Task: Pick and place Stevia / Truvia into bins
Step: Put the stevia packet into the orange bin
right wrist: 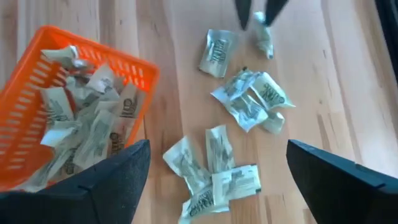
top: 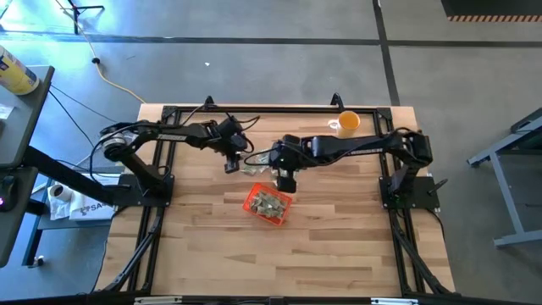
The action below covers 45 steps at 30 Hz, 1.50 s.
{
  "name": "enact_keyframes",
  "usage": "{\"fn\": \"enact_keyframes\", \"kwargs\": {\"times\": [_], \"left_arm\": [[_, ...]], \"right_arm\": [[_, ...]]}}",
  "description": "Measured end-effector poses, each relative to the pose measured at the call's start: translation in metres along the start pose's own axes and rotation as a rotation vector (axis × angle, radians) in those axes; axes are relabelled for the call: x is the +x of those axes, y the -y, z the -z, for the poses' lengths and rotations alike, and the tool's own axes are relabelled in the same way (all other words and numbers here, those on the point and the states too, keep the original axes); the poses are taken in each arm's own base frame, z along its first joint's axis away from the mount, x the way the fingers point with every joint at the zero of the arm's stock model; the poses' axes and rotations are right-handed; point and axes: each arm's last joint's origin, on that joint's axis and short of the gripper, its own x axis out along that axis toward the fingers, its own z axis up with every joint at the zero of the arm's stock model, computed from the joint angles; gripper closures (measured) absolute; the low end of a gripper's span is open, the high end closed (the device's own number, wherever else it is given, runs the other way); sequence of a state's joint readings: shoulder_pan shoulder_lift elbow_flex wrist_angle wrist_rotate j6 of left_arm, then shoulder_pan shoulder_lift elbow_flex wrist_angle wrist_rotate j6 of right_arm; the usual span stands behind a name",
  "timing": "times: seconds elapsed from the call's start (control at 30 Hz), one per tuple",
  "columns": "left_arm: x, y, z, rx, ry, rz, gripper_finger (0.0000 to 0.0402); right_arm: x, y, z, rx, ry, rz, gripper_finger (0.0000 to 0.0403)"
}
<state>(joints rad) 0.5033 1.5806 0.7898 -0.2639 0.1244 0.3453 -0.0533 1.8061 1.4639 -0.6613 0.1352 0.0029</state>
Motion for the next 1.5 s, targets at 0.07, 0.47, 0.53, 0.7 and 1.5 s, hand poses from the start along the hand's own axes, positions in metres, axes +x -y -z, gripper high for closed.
{"fn": "enact_keyframes", "kwargs": {"times": [0.07, 0.47, 0.53, 0.7, 1.5], "left_arm": [[0.009, 0.0, 0.003, 0.017, -0.028, 0.01, 0.0218], [0.01, -0.01, -0.018, -0.013, -0.02, -0.054, 0.038], [0.004, -0.012, -0.027, -0.036, -0.031, -0.067, 0.0368], [-0.027, 0.002, -0.055, -0.022, -0.035, 0.007, 0.0378], [-0.059, 0.155, -0.074, -0.026, -0.096, 0.201, 0.0187]], "right_arm": [[-0.002, 0.0, 0.001, -0.002, -0.012, 0.017, 0.0042], [-0.021, -0.001, 0.007, 0.047, -0.049, 0.063, 0.0082], [-0.033, 0.0, 0.008, 0.049, -0.036, 0.108, 0.009], [-0.066, 0.001, 0.012, 0.107, -0.005, 0.182, 0.0104], [-0.052, -0.04, 0.058, 0.036, -0.09, 0.106, 0.0108]]}}
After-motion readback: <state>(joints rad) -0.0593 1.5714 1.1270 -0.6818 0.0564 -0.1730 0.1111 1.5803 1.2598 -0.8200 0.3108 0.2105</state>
